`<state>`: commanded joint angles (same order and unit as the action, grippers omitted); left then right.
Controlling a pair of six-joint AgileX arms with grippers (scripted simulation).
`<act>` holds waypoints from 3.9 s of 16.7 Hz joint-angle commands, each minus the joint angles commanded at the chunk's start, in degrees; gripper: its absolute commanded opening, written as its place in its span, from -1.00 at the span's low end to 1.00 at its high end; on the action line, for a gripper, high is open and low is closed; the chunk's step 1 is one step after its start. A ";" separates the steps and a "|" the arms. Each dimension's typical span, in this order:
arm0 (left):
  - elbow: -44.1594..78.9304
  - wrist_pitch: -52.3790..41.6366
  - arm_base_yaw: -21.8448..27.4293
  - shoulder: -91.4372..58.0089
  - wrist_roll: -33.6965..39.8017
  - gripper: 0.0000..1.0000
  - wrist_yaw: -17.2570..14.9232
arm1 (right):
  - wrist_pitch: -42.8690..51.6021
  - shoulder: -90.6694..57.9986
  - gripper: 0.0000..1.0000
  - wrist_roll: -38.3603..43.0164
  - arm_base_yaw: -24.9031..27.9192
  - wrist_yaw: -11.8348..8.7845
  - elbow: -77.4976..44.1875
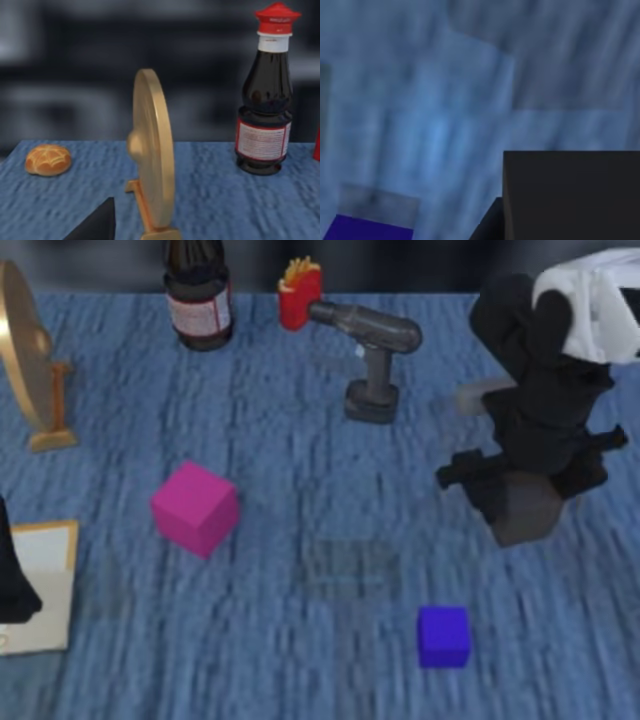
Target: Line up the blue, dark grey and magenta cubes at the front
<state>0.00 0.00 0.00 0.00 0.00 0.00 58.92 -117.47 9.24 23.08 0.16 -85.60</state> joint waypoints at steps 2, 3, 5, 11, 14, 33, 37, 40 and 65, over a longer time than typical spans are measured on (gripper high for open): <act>0.00 0.00 0.00 0.00 0.00 1.00 0.00 | 1.17 -0.45 -1.00 10.77 6.05 0.09 -0.71; 0.00 0.00 0.00 0.00 0.00 1.00 0.00 | 1.69 -0.53 -1.00 16.16 9.09 0.13 -0.99; 0.00 0.00 0.00 0.00 0.00 1.00 0.00 | 2.45 -0.33 -1.00 25.61 14.81 0.27 -1.46; 0.00 0.00 0.00 0.00 0.00 1.00 0.00 | 2.70 1.58 -1.00 39.59 25.12 1.02 -2.39; 0.00 0.00 0.00 0.00 0.00 1.00 0.00 | 2.69 1.64 -1.00 39.80 25.31 1.05 -2.42; 0.00 0.00 0.00 0.00 0.00 1.00 0.00 | -11.45 -3.74 -0.25 40.09 25.53 1.09 6.35; 0.00 0.00 0.00 0.00 0.00 1.00 0.00 | -11.45 -3.74 0.36 40.09 25.53 1.09 6.35; 0.00 0.00 0.00 0.00 0.00 1.00 0.00 | -11.45 -3.74 0.81 40.09 25.53 1.09 6.35; 0.48 -0.33 0.15 -0.49 -0.06 1.00 -0.04 | 2.09 2.32 1.00 39.90 25.60 1.19 -1.52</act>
<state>0.48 -0.33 0.15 -0.49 -0.06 -0.04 61.01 -115.15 49.15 48.68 1.35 -87.13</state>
